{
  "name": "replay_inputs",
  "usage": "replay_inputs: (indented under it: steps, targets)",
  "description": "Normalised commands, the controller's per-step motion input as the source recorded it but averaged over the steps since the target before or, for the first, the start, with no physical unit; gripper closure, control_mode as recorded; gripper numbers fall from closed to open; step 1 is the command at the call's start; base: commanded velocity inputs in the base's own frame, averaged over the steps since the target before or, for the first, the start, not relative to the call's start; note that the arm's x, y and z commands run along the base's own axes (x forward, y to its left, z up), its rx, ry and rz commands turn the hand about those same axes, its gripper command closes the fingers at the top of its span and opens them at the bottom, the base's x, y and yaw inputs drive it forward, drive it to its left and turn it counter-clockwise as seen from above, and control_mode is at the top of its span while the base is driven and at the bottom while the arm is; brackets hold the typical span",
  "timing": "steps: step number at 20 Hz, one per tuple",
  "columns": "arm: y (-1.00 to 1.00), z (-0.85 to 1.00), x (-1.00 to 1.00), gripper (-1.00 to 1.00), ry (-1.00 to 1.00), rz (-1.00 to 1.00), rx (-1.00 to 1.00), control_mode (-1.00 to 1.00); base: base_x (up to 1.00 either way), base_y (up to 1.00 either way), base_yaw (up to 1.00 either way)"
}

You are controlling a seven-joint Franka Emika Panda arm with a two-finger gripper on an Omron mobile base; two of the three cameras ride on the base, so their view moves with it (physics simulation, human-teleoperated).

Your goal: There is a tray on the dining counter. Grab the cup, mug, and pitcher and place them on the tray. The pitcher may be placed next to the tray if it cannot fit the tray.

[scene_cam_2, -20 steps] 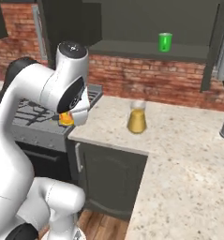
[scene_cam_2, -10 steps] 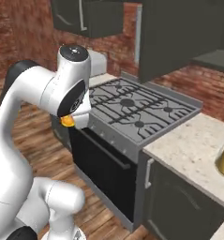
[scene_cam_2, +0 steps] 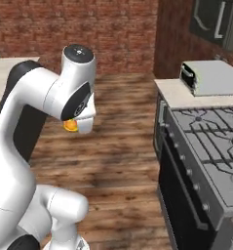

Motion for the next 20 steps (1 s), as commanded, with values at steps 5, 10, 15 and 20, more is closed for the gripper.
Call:
replay_inputs:
  steps: [5, 10, 15, 20]
  targets:
    - [0.00, 0.00, 0.00, 1.00, 0.00, 0.00, 0.00, 1.00, 0.26, 0.00, 0.94]
    - [0.00, 0.00, 0.00, 1.00, 0.00, 0.00, 0.00, 1.00, 0.73, 0.01, 0.62]
    - [0.00, 0.00, 0.00, 1.00, 0.00, 0.00, 0.00, 1.00, 1.00, -0.50, 0.08]
    - [0.00, 0.00, 0.00, 1.00, 0.00, 0.00, 0.00, 1.00, 1.00, -0.98, 0.00]
